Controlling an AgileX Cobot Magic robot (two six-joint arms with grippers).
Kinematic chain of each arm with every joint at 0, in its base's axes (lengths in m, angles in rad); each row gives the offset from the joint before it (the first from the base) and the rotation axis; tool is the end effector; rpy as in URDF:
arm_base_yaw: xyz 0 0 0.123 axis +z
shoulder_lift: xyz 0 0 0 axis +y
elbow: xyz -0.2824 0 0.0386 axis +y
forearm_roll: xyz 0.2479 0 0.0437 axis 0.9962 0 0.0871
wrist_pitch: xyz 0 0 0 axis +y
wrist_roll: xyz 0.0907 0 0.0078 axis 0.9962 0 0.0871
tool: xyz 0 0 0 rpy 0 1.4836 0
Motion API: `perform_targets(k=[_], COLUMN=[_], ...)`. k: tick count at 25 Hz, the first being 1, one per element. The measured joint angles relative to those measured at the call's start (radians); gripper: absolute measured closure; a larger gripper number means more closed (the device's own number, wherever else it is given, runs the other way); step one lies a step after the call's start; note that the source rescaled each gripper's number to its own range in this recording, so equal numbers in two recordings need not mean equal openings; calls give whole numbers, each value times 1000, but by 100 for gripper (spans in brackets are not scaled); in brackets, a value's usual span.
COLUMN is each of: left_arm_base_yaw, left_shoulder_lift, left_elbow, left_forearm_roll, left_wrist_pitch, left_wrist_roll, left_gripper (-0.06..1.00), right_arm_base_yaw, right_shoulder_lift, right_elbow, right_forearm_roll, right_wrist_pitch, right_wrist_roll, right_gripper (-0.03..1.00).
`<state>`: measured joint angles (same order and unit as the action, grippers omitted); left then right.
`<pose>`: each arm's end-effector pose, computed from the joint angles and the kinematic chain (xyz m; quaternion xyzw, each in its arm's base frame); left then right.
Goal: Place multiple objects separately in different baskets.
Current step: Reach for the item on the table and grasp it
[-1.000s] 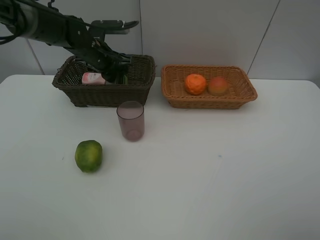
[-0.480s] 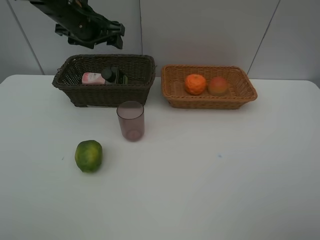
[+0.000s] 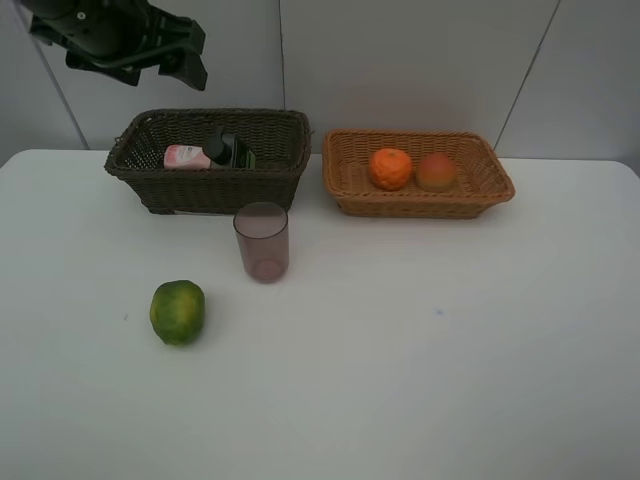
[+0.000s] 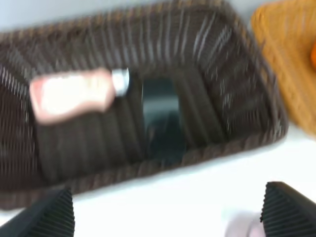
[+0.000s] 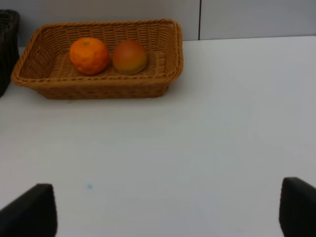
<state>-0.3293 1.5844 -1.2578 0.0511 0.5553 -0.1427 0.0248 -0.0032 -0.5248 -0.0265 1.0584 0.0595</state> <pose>0.3367 -0.1125 0.3017 0.1011 0.9199 -0.0683 0.3726 -0.0082 -0.0023 0.2842 0.0153 0.8450 0.0093 0.5344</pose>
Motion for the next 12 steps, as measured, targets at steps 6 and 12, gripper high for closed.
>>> perform_targets(k=[6, 12], left_arm_base_yaw=[0, -14], left_shoulder_lift=[-49, -49], left_elbow=[107, 234], left_forearm_roll=[-38, -44], left_wrist_pitch=[170, 205], left_wrist_roll=[1, 1], left_gripper=[-4, -4], right_arm_base_yaw=[0, 0], right_shoulder_lift=[0, 0], right_elbow=[0, 0], right_forearm_roll=[0, 0], right_wrist_pitch=[0, 0], right_wrist_roll=[0, 0], right_gripper=[1, 1])
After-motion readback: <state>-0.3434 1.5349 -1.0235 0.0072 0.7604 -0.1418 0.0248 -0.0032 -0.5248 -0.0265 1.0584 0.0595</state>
